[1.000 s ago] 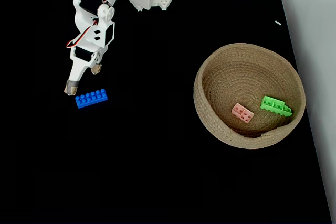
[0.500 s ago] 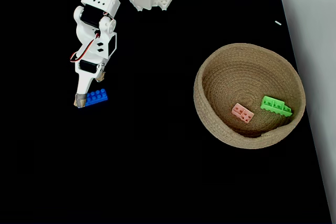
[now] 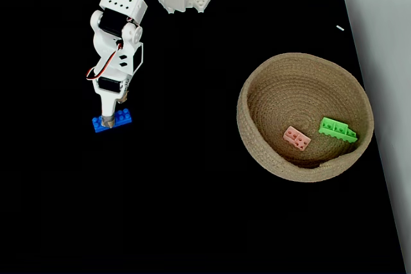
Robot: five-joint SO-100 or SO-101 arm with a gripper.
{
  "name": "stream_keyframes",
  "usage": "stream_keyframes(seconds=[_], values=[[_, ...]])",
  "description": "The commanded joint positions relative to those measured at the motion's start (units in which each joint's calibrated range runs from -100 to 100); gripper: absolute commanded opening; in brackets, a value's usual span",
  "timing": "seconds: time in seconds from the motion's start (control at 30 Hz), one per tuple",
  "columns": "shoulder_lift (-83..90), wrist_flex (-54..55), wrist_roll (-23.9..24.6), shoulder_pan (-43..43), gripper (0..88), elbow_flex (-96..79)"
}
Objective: Place the lego blocks in the tray
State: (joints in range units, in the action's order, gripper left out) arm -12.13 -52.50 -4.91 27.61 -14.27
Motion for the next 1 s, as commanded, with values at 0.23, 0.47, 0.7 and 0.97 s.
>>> stream_keyframes(seconds=[0.23, 0.47, 0.7, 0.97], values=[[0.18, -0.02, -1.47, -0.32, 18.5, 0.55], [0.61, -0.02, -1.95, -0.48, 0.4, -0.27], [3.1, -0.77, -0.2, -0.73, 0.3, 1.64], [9.64, -25.43, 7.47, -6.34, 0.3, 25.44]])
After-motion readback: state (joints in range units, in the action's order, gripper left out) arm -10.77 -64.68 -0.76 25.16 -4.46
